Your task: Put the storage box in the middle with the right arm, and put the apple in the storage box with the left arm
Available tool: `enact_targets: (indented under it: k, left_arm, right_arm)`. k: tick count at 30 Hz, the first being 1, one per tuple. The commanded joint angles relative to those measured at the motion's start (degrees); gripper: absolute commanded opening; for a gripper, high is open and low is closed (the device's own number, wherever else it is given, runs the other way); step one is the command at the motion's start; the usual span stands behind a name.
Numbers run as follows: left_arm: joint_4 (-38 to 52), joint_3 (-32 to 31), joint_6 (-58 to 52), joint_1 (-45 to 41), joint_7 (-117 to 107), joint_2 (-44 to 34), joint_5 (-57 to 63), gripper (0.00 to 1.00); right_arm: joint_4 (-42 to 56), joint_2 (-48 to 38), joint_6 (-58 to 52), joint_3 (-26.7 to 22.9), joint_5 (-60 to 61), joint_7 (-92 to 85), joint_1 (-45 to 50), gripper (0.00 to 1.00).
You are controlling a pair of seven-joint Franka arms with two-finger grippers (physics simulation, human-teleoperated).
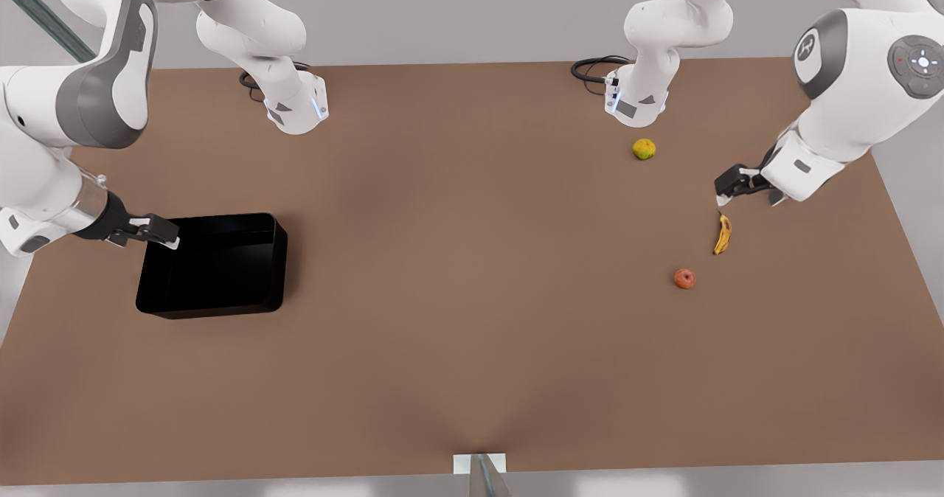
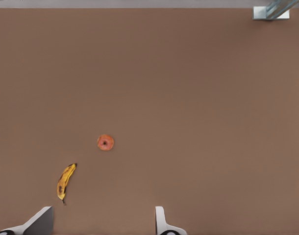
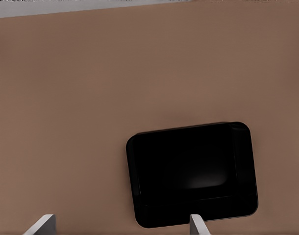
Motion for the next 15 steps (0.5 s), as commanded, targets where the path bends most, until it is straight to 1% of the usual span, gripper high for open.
enact_targets:
  k: [1, 2, 3, 4, 6, 7, 9, 10, 12, 13, 14, 15]
  left_arm:
    - [0.0, 0.0, 0.0, -0.2, 0.0, 0.0, 0.0, 1.0]
    - [-0.1, 0.0, -0.1, 0.2, -0.1, 0.0, -0.1, 1.0]
    - [-2.8, 0.0, 1.7, -0.1, -0.8, 1.5, -0.1, 1.0]
    - [-6.0, 0.0, 1.4, 0.2, -0.1, 3.7, -0.1, 1.0]
    - [-6.3, -0.2, 3.0, -0.2, -0.2, 9.3, -1.2, 1.0]
    - [-8.0, -0.4, 6.7, -0.2, 0.0, 10.3, -1.3, 1.0]
    - [-8.5, -0.5, 8.8, 0.5, 0.1, 11.9, -1.4, 1.0]
    - [-15.9, -0.5, 18.9, 0.6, 0.2, 11.2, -1.4, 1.0]
    - [-26.3, -0.5, 34.9, 0.2, 0.1, 11.7, -1.3, 1.0]
    - [-27.2, -0.5, 38.6, 0.6, 0.1, 12.7, -1.3, 1.0]
    - [-27.3, -0.5, 40.1, 0.8, 0.1, 14.1, -0.8, 1.0]
    - [-28.6, -0.5, 42.3, 2.3, 0.2, 14.1, -0.7, 1.0]
  right_arm:
    - [0.0, 0.0, 0.0, 0.0, 0.0, 0.0, 0.0, 1.0]
    - [0.2, 0.0, 0.1, 0.0, -0.2, -0.1, -0.3, 1.0]
    - [0.2, 0.0, 0.1, 0.0, -0.1, -0.1, -0.2, 1.0]
    - [-0.5, 0.1, 0.1, -0.1, -0.1, -0.2, -0.4, 1.0]
    - [-0.6, 2.0, 0.3, -0.2, -0.2, -0.4, -1.5, 1.0]
    - [-0.7, 1.9, -0.2, -0.2, -0.2, -0.9, -3.7, 1.0]
    - [-1.8, 1.4, 0.1, -0.2, -0.2, -5.4, -8.9, 1.0]
    - [-2.3, 1.2, 0.5, -0.2, -0.2, -7.9, -11.5, 1.0]
    - [-3.2, 1.1, 2.1, -0.2, -0.7, -8.7, -13.7, 1.0]
    - [-7.0, -0.3, 4.5, -0.1, -0.6, -10.5, -13.8, 1.0]
    - [-13.7, -2.9, 9.0, -0.1, -0.6, -10.5, -13.8, 1.0]
    - [-17.6, -2.5, 12.6, -0.1, -0.6, -10.5, -13.8, 1.0]
